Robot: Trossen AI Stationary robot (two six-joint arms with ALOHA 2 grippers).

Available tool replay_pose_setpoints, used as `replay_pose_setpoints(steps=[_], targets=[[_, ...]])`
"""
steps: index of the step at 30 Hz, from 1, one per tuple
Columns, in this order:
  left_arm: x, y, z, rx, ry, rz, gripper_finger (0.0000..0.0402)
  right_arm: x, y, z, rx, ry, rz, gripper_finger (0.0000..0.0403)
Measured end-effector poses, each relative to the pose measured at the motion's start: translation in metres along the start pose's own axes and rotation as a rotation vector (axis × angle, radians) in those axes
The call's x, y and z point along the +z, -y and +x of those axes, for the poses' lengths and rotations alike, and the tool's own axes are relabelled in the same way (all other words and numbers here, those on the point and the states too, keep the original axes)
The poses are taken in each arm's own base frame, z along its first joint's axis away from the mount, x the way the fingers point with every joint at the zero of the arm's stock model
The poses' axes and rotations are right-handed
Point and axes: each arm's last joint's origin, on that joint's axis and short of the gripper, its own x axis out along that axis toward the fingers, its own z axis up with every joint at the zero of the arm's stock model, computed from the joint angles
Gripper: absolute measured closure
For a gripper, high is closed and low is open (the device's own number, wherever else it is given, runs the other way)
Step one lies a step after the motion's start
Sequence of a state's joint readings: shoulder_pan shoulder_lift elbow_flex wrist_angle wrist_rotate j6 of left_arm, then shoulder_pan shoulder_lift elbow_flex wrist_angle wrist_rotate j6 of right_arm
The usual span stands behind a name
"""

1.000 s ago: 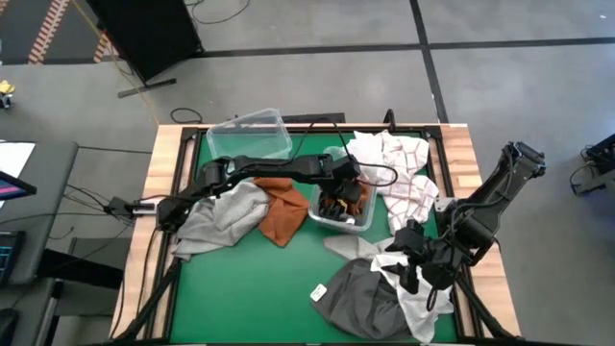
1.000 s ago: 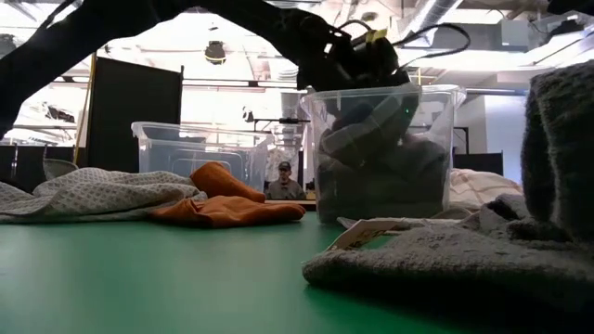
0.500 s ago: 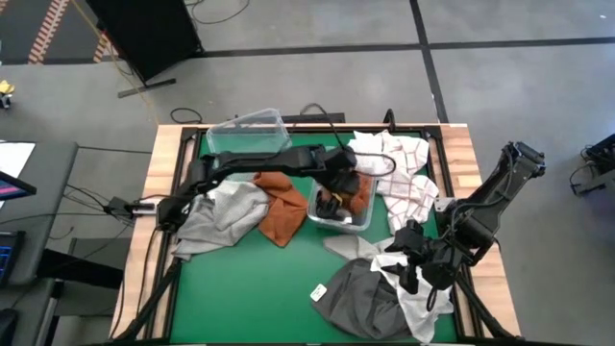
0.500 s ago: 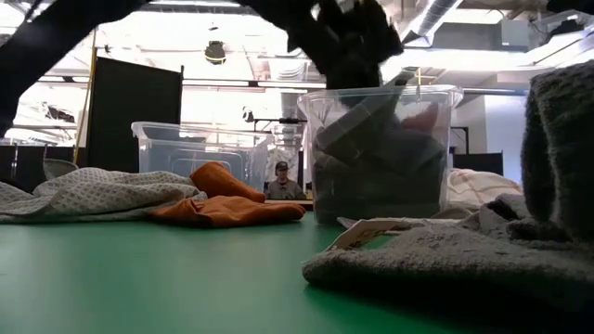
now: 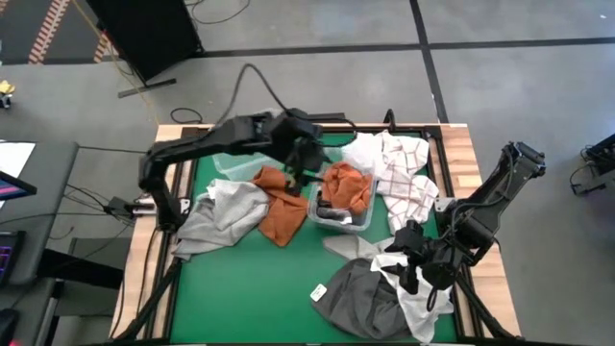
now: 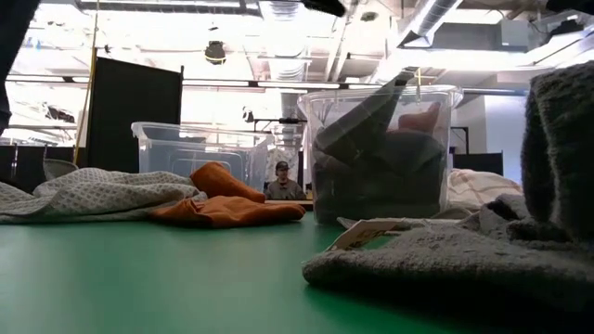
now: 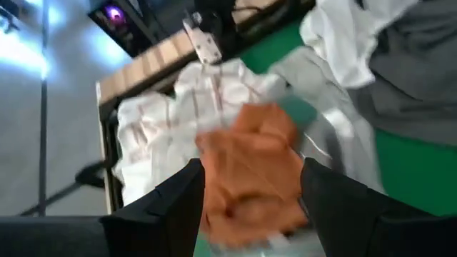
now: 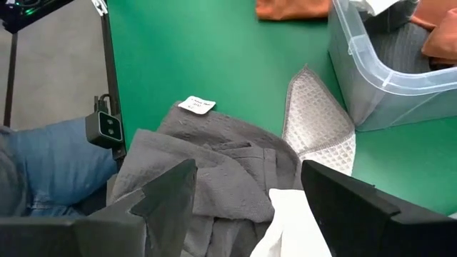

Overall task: Sort towels by color in basket
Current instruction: Put the orange towel into the right transparent bin

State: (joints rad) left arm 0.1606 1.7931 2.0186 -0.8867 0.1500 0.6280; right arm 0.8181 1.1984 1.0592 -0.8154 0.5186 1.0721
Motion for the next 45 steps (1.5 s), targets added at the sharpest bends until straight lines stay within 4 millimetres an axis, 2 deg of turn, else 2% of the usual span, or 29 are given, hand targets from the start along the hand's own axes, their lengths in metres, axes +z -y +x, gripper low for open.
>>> replay_pose_setpoints(steps=[5, 10, 15, 21, 25, 31, 37, 45], targets=[[-0.011, 0.014, -0.035, -0.063, -0.153, -0.051, 0.0183, 0.0, 0.0, 0.0, -0.002, -0.001, -0.009, 0.0107], [-0.029, 0.027, -0.04, -0.171, -0.338, -0.174, 0.0183, 0.0, 0.001, 0.0, -0.007, -0.003, -0.013, 0.0107], [-0.056, 0.042, -0.015, -0.22, -0.498, -0.252, 0.0183, 0.0, 0.001, 0.0, -0.008, -0.001, -0.015, 0.0107], [-0.101, 0.066, 0.028, -0.271, -0.633, -0.27, 0.0183, 0.0, 0.001, 0.0, -0.007, 0.0, -0.014, 0.0107], [-0.129, 0.082, 0.051, -0.284, -0.665, -0.283, 0.0183, 0.0, 0.001, 0.0, -0.007, 0.001, -0.025, 0.0107], [-0.163, 0.102, 0.073, -0.27, -0.678, -0.336, 0.0183, 0.0, 0.001, 0.0, -0.008, 0.001, -0.029, 0.0107], [-0.183, 0.113, 0.087, -0.217, -0.654, -0.352, 0.0183, 0.0, 0.001, 0.0, -0.008, 0.001, -0.033, 0.0107], [-0.187, 0.111, 0.094, -0.08, -0.624, -0.318, 0.0183, 0.0, 0.001, 0.0, -0.011, 0.0, -0.039, 0.0107]])
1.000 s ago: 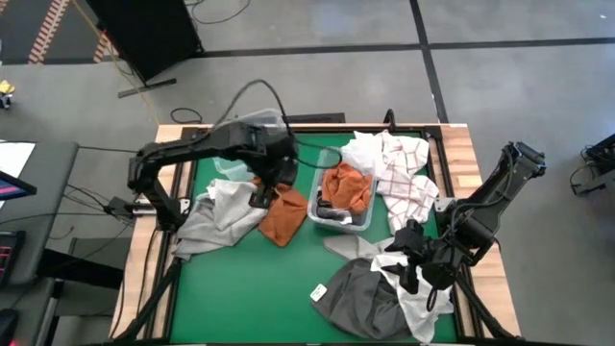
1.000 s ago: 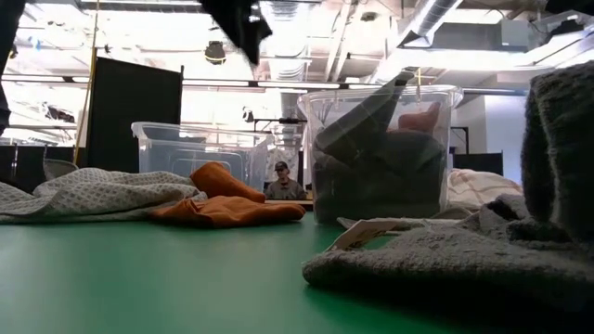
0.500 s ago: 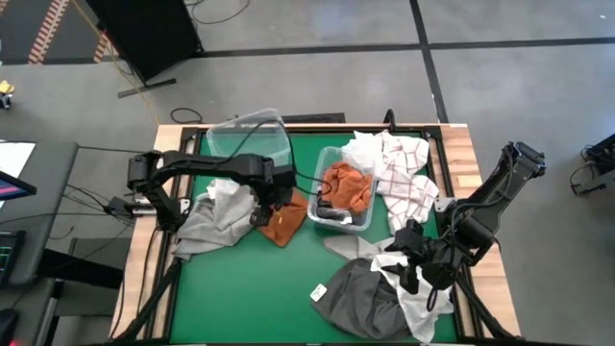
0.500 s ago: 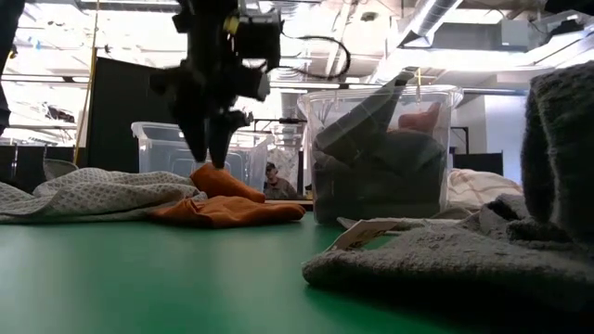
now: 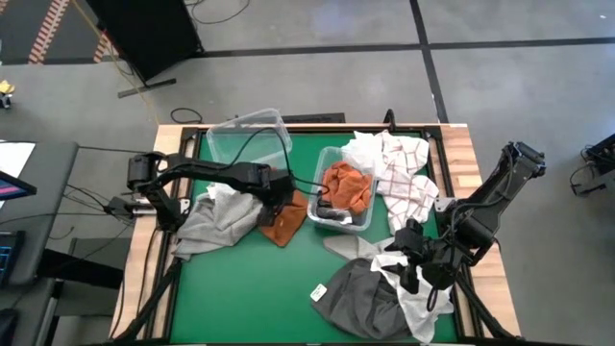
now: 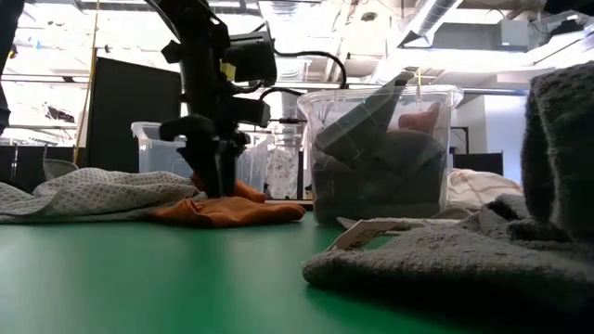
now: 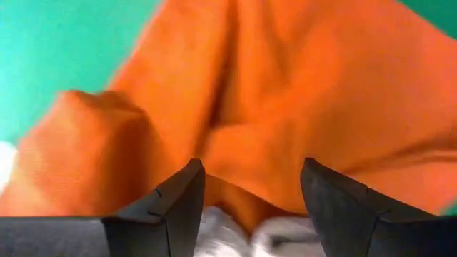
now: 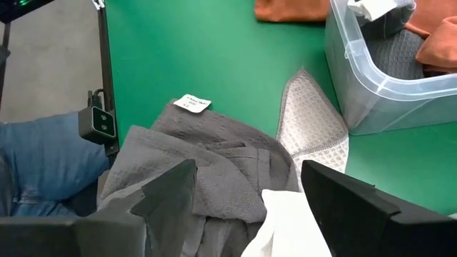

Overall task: Sort towels by color in basket
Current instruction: Put the orange towel into the right transparent bin

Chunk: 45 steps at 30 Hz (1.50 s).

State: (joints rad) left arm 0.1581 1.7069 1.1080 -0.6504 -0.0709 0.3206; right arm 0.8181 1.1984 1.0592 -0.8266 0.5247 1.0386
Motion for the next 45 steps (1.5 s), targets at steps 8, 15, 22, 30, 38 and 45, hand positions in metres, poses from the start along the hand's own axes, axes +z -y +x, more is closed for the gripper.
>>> replay_pose_setpoints(steps=[8, 15, 22, 30, 38, 45], targets=[[0.004, -0.003, 0.0, 0.045, 0.036, 0.042, 0.015, 0.0, 0.0, 0.0, 0.0, 0.0, 0.0, 0.0107], [0.002, -0.011, 0.01, 0.039, 0.019, -0.001, 0.0076, 0.0, 0.0, 0.0, -0.002, -0.002, -0.002, 0.0107], [-0.005, -0.02, 0.045, -0.042, -0.06, -0.075, 0.0034, 0.0, 0.0, 0.0, 0.0, 0.0, -0.001, 0.0107], [-0.004, -0.021, 0.051, -0.108, -0.028, -0.097, 0.0076, 0.0, 0.0, 0.0, 0.0, -0.001, -0.001, 0.0107], [-0.001, -0.012, 0.052, -0.131, -0.023, -0.053, 0.0238, 0.0, 0.0, 0.0, -0.003, -0.002, -0.003, 0.0107], [0.003, 0.0, 0.051, -0.145, -0.02, 0.027, 0.0388, 0.0, 0.0, 0.0, -0.003, -0.002, -0.003, 0.0107]])
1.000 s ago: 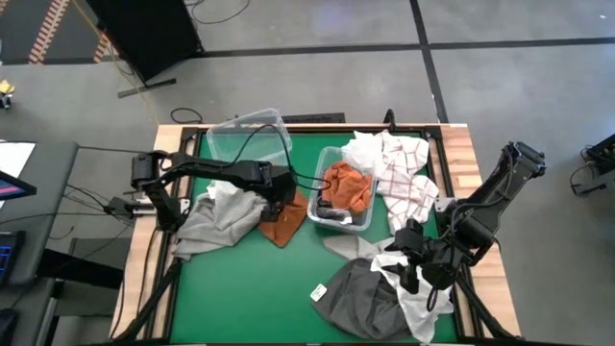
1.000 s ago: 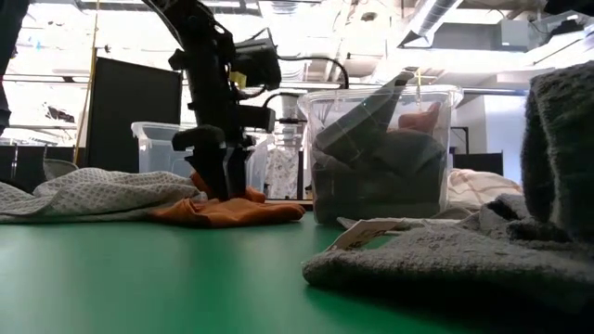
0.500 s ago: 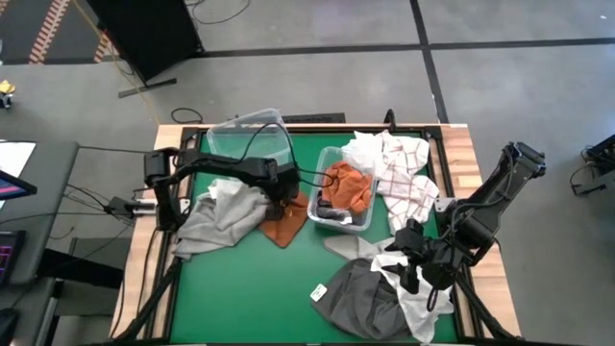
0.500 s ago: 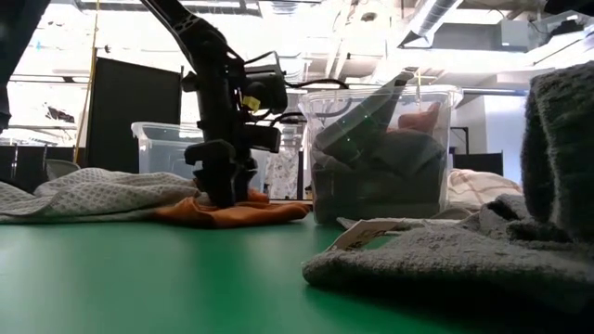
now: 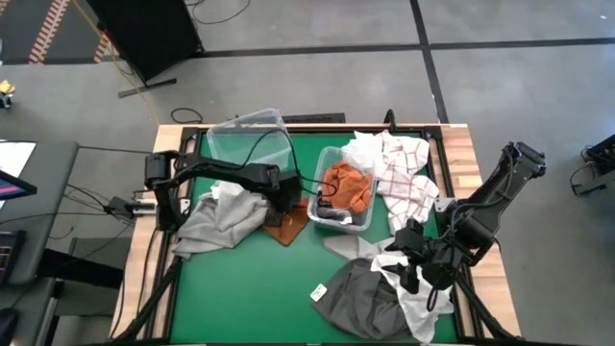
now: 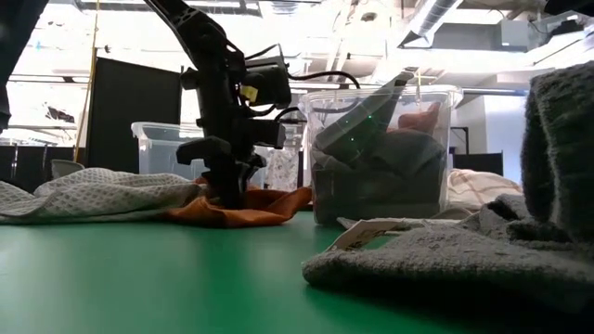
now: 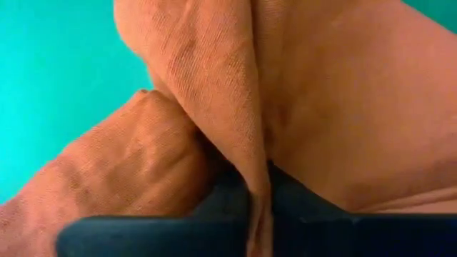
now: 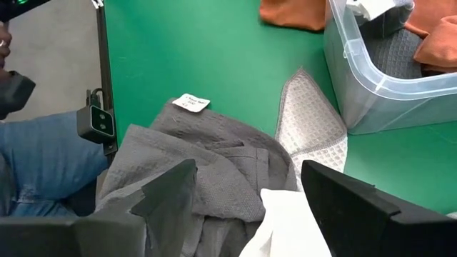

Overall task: Sort towels by color in basket
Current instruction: Put the orange towel into the right transparent bin

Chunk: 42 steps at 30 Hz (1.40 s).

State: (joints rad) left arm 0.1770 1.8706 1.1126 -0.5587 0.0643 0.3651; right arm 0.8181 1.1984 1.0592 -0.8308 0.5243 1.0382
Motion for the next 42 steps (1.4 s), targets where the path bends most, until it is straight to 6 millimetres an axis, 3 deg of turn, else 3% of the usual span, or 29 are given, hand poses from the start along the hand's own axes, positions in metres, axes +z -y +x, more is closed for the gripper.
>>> replay_pose_setpoints(steps=[5, 9, 16, 26, 31, 36, 42], targets=[[0.01, 0.004, -0.01, -0.014, -0.025, 0.02, 0.0396, 0.0, 0.0, 0.0, 0.0, 0.0, 0.0, 0.0107], [0.019, 0.009, -0.031, 0.002, -0.047, 0.066, 0.0398, 0.0, 0.0, 0.0, 0.0, 0.0, 0.0, 0.0107], [0.042, 0.012, -0.104, 0.132, 0.07, 0.109, 0.0399, 0.0, 0.0, 0.0, -0.002, -0.001, -0.005, 0.0107], [0.062, 0.026, -0.216, 0.272, 0.41, 0.242, 0.04, 0.0, 0.0, 0.0, -0.003, -0.001, -0.027, 0.0107], [0.072, 0.033, -0.258, 0.375, 0.557, 0.319, 0.0401, 0.0, 0.0, 0.0, -0.003, -0.001, -0.027, 0.0107], [0.083, 0.034, -0.278, 0.46, 0.703, 0.388, 0.0401, 0.0, 0.0, 0.0, -0.003, -0.001, -0.027, 0.0107], [0.094, 0.029, -0.276, 0.437, 0.798, 0.436, 0.04, 0.0, 0.0, 0.0, -0.002, -0.001, -0.027, 0.0107]])
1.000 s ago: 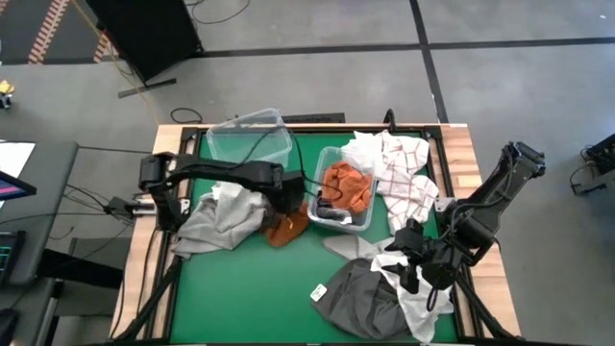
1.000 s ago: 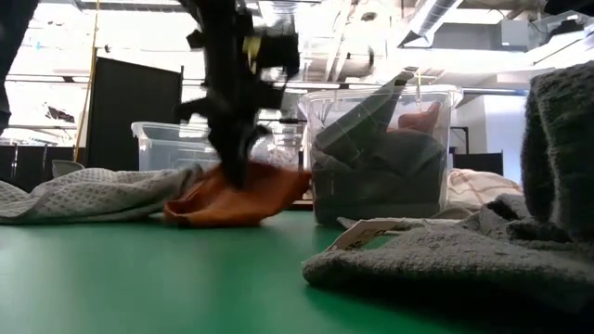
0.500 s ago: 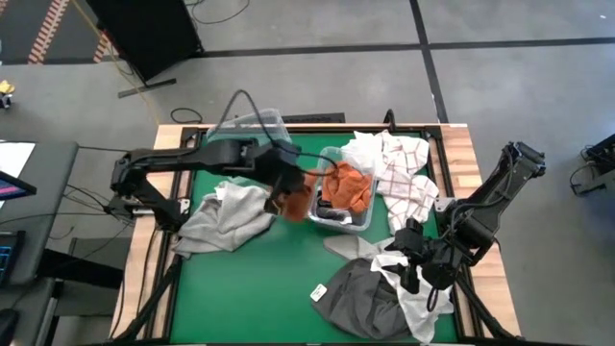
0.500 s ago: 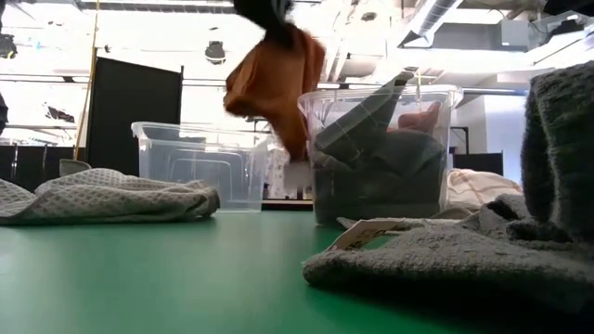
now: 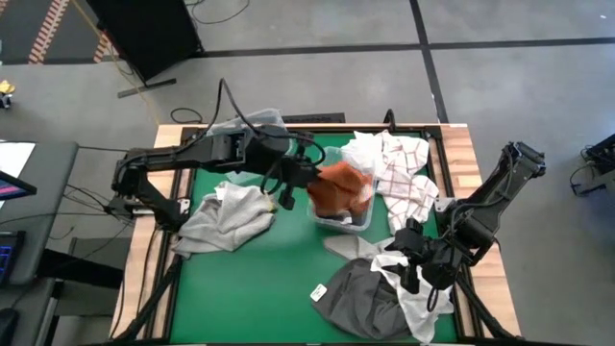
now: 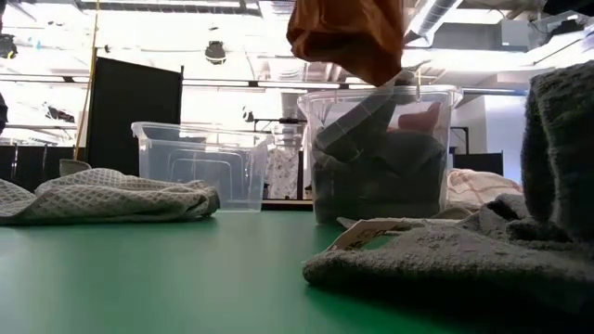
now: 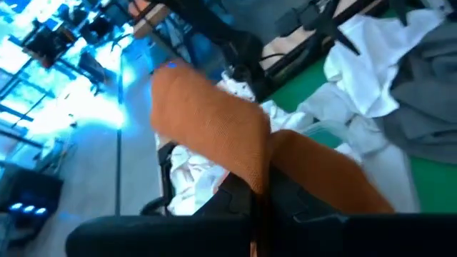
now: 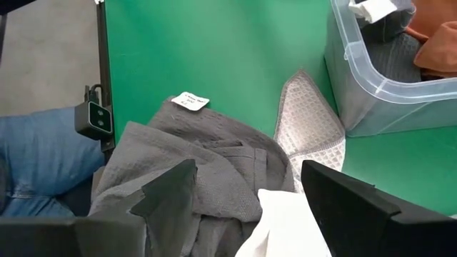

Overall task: Sort towels by color in basket
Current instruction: Put the orange towel into the right transparent bin

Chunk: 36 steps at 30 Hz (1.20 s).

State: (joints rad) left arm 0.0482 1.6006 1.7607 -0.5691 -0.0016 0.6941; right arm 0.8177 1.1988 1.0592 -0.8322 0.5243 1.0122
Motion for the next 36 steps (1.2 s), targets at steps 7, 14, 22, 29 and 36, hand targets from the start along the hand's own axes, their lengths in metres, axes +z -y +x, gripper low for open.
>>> replay_pose_setpoints(steps=[7, 14, 22, 29, 36], targets=[[-0.021, 0.002, 0.037, -0.038, -0.094, -0.005, 0.04, 0.0, 0.0, 0.0, 0.001, 0.0, 0.0, 0.0107], [-0.036, 0.003, 0.065, -0.042, -0.129, 0.004, 0.0399, 0.0, 0.0, 0.0, -0.001, -0.001, -0.002, 0.0107], [-0.052, 0.007, 0.105, -0.103, -0.056, -0.014, 0.0398, 0.0, 0.0, 0.0, -0.001, 0.0, -0.009, 0.0107], [-0.079, 0.014, 0.137, -0.178, -0.085, 0.013, 0.0398, -0.001, -0.002, -0.001, 0.009, 0.001, 0.003, 0.0107], [-0.118, 0.028, 0.167, -0.296, -0.195, -0.027, 0.0398, -0.003, -0.003, 0.003, -0.009, -0.005, -0.017, 0.0107]])
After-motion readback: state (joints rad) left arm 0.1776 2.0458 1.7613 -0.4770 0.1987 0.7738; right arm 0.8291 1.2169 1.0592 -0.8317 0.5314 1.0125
